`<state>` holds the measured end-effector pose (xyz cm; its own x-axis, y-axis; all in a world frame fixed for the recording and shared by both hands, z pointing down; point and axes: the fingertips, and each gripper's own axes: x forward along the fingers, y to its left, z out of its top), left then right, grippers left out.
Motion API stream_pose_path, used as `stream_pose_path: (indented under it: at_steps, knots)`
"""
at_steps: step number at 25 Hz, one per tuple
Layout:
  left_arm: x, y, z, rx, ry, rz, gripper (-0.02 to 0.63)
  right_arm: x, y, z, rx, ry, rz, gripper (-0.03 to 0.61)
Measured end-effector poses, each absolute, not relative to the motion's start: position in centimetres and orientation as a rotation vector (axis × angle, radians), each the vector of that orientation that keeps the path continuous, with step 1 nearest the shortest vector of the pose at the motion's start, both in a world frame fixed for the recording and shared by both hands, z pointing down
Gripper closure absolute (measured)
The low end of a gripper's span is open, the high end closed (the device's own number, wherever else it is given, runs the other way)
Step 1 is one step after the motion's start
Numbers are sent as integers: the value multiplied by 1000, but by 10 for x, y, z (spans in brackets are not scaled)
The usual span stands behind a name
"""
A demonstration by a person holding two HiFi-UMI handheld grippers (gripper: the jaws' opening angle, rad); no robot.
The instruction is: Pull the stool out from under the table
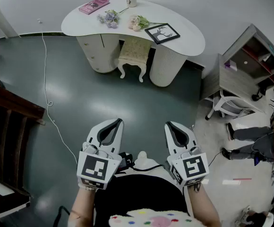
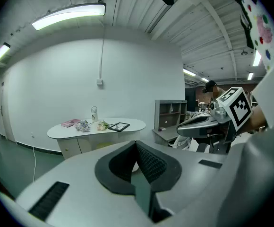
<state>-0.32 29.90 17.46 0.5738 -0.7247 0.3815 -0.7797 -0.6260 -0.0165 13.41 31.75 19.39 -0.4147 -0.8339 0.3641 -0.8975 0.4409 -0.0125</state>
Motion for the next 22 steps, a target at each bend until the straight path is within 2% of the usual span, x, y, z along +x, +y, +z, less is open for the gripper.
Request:
stream_pose_path:
  at_steps: [22]
  knots:
    - [10,302,177,2597,-1337,531,598,141,323,202,1381,-2438,312,538]
